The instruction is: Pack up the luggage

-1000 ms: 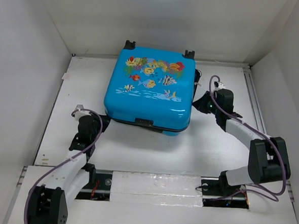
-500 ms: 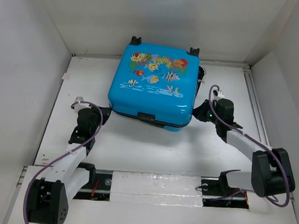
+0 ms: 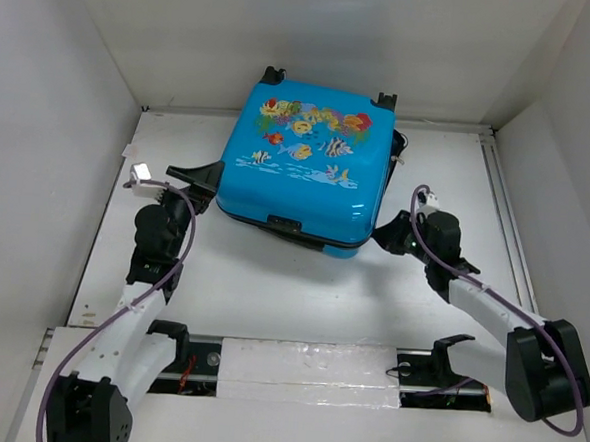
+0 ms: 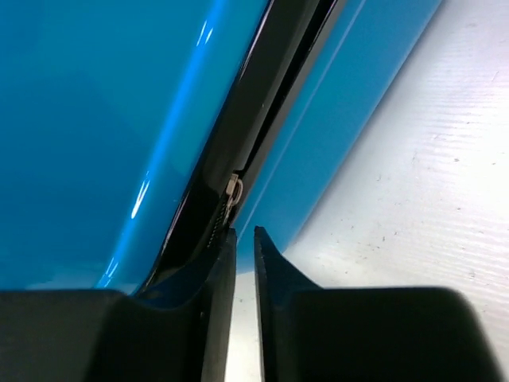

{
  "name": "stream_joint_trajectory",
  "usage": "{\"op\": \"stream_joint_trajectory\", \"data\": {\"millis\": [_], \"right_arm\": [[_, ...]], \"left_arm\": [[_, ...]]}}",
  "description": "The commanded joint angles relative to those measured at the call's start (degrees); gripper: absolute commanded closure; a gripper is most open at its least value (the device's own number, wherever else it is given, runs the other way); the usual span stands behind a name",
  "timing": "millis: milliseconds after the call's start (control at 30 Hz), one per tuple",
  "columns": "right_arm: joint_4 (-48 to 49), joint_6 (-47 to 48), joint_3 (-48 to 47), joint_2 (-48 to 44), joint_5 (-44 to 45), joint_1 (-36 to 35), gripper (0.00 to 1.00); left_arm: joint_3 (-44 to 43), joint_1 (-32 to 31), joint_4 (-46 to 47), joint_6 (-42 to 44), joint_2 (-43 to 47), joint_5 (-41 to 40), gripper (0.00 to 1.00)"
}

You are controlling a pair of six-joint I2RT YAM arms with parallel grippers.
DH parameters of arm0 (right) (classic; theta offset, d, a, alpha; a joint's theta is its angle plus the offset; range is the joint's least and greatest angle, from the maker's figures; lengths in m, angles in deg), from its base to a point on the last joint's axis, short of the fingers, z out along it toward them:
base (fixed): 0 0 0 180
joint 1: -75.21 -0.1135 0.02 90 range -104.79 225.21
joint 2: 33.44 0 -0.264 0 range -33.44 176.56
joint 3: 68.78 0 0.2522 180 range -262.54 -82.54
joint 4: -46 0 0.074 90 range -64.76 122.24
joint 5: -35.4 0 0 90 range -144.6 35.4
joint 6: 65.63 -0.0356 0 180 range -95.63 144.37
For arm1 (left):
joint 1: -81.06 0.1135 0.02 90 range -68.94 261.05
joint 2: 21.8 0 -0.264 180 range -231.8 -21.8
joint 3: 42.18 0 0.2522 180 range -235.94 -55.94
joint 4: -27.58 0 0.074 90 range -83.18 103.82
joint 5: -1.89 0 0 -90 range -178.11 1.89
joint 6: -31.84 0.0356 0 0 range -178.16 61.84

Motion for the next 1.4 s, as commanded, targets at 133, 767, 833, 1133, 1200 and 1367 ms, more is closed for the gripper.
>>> {"op": "stream_joint_trajectory", "data": {"millis": [133,767,833,1133,1200,1367], "right_arm": [[2.65,0.15,0.69,-1.91,-0.28,-0.32,0.59],[9.68,-0.81,1.75,2.14,-3.01,-1.36,0.23],[10.46,-0.81,1.74,2.14,-3.01,-1.37,0.27],[12.22,0.76,10.07,-8.66,-4.33,-1.89,0.64],[13.71,0.77,11.41,-11.74,-2.32,-1.89,0.64],[14.34,4.80,8.96,-10.44,-3.63,-0.66,0.51]], "left_arm": [[17.07,1.09,11.66,-6.00,2.06,-3.44,0.01],[19.66,-0.93,86.32,-11.97,-45.39,5.52,0.01],[18.33,-2.67,86.34,-9.72,-45.06,3.70,0.01],[10.87,-3.92,65.09,0.92,-25.29,-0.27,0.01],[9.54,-3.92,62.70,1.55,-22.30,-0.27,0.01],[9.35,-5.84,54.89,3.12,-17.03,2.55,0.01]]}}
